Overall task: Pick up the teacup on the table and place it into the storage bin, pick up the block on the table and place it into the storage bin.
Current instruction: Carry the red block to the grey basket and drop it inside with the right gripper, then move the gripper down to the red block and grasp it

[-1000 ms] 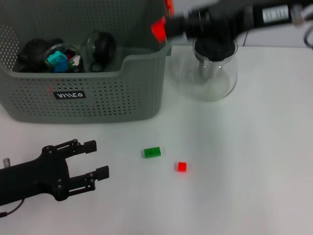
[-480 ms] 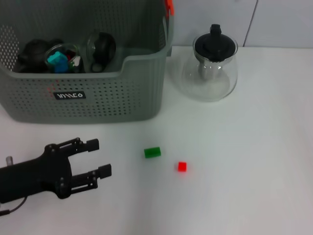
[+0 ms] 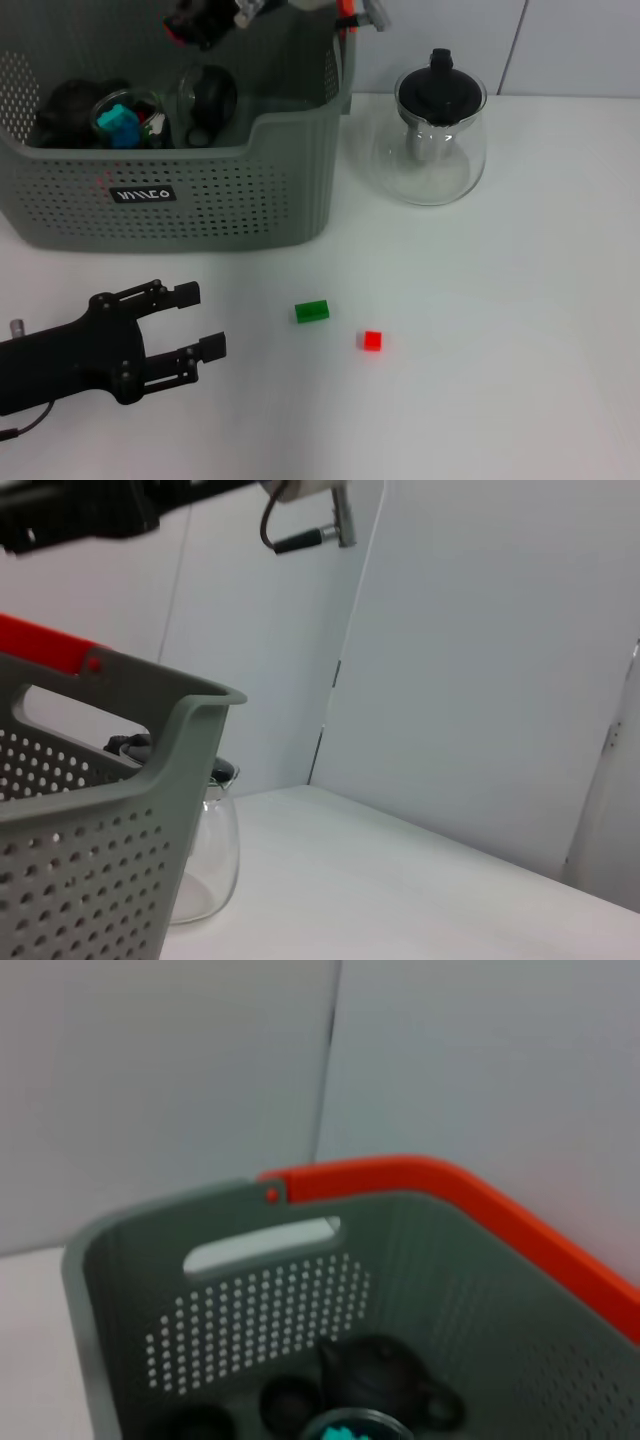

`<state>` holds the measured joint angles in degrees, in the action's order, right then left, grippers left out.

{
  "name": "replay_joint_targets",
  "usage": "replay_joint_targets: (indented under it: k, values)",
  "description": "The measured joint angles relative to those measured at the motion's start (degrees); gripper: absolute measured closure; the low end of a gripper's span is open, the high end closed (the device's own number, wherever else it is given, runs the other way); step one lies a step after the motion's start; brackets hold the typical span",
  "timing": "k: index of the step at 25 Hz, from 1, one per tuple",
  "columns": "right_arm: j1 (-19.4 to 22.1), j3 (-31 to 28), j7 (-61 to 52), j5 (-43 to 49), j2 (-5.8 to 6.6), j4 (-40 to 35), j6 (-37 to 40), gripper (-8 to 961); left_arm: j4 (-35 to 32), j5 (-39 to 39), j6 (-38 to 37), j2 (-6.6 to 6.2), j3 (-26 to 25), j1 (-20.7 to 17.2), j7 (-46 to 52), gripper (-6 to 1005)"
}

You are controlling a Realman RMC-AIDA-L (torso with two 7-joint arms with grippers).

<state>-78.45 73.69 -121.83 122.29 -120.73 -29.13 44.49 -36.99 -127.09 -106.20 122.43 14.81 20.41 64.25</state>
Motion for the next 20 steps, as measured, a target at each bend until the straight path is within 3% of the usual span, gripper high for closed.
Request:
replay_joint_targets:
  k: [4,7,11,15,20]
  values:
    - [2.2,0.8,-1.0,-0.1,0.28,-2.9,0.8,740,0.0,0.0,0.0,0.0,-0.5,-0.2,0.0,282]
    - [7.5,0.3,-1.9,-1.7,0.35,-12.6,4.2,677,0.0,0.0,-0.2,0.0,-0.9,-0.3,-0.1,283]
    - [22.8,0.9,3.4,-16.0,0.34,-33.9,8.3,592,0.0,0.0,-0.3,0.06,-1.0,-0.6,-0.3,283]
    - [37.0,0.3,7.5,-28.6,0.64,-45.9,14.8,390,0.0,0.0,-0.1,0.09,-1.0,-0.5,-0.3,283]
    - [47.9,-4.3,1.4,-26.2,1.59,-54.5,33.3,182,0.0,0.0,0.0,-0.02,-1.0,-0.2,-0.1,284]
